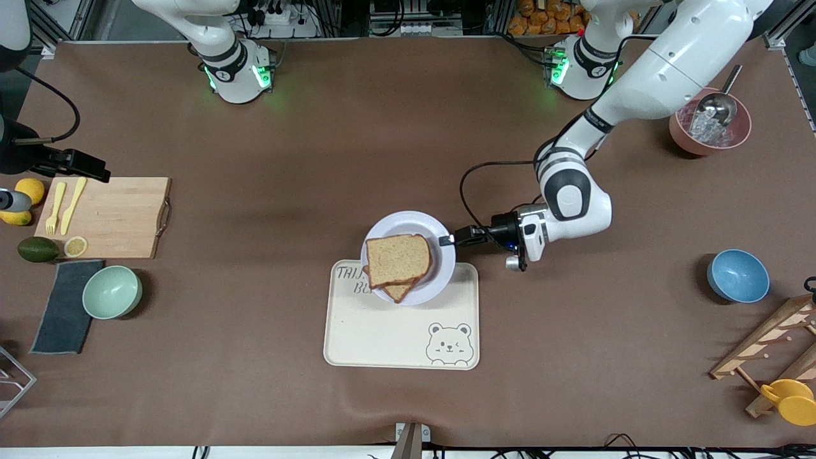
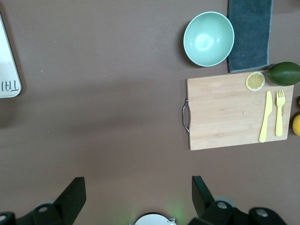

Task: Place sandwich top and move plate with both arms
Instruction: 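Slide the plate with the left gripper onto the bear tray, then position the plate on the tray and open the left gripper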

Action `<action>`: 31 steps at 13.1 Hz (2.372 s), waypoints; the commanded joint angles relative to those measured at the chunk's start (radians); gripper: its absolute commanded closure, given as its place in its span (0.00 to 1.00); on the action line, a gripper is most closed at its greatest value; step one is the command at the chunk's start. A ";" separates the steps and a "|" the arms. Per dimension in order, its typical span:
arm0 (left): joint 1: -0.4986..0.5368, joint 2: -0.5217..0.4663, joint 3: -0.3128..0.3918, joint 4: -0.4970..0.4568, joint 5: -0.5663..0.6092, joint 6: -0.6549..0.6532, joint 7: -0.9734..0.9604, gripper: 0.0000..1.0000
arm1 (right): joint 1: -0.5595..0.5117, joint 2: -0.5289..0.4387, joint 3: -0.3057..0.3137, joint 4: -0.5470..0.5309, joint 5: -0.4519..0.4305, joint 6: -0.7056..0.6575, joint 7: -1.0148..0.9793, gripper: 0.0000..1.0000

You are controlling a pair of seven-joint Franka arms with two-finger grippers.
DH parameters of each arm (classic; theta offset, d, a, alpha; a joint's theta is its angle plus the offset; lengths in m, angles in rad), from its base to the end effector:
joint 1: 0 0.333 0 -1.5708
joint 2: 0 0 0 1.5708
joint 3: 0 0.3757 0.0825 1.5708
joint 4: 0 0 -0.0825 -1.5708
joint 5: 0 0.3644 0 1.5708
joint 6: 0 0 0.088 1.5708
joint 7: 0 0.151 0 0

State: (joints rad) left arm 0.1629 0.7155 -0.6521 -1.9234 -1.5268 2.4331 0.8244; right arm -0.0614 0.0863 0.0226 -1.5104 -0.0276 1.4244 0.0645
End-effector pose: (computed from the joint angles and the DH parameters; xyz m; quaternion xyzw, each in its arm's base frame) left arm 0.5862 -0.3065 0.2267 0.8091 0.0914 -0.0112 0.5805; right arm 0.5412 -0.0261 0.6094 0.9948 -0.0522 -0.0859 0.0139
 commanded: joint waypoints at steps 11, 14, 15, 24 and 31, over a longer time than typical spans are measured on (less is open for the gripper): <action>-0.074 0.240 0.041 0.230 -0.125 -0.009 0.213 1.00 | -0.009 0.013 0.014 0.004 -0.023 0.002 0.015 0.00; -0.106 0.246 0.078 0.262 -0.153 -0.009 0.211 1.00 | -0.011 0.017 0.014 0.004 -0.023 0.002 0.014 0.00; -0.115 0.249 0.088 0.273 -0.153 -0.009 0.209 1.00 | -0.008 0.017 0.014 0.004 -0.023 0.004 0.015 0.00; -0.183 0.280 0.172 0.342 -0.151 -0.009 0.208 0.28 | -0.009 0.018 0.016 0.004 -0.023 0.002 0.014 0.00; -0.143 0.230 0.177 0.328 -0.130 -0.009 0.240 0.00 | -0.008 0.018 0.016 0.004 -0.023 0.002 0.012 0.00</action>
State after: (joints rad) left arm 0.0109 0.9740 -0.4907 -1.5743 -1.6403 2.4264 1.0295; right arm -0.0613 0.1036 0.0248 -1.5104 -0.0284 1.4286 0.0653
